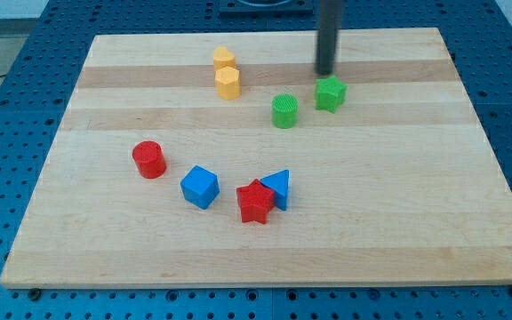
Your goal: Push the red circle blue cube towards the center left
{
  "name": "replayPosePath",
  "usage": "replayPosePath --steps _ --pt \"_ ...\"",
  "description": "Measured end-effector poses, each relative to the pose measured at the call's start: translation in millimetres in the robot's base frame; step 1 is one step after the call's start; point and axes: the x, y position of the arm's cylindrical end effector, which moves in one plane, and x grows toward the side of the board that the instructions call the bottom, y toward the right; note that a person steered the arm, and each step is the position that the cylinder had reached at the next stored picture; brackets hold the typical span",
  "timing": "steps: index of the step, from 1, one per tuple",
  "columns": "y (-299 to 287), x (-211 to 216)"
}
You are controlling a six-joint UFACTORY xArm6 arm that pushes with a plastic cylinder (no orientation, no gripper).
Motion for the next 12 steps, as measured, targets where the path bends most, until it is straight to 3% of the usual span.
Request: replayPosePath --steps 2,6,9,10,12 --pt "-89.6 90.7" --pt "-154.9 102.5" --pt "-146.3 201.1" --pt "-190.0 233.8" --pt "-216.4 247.0"
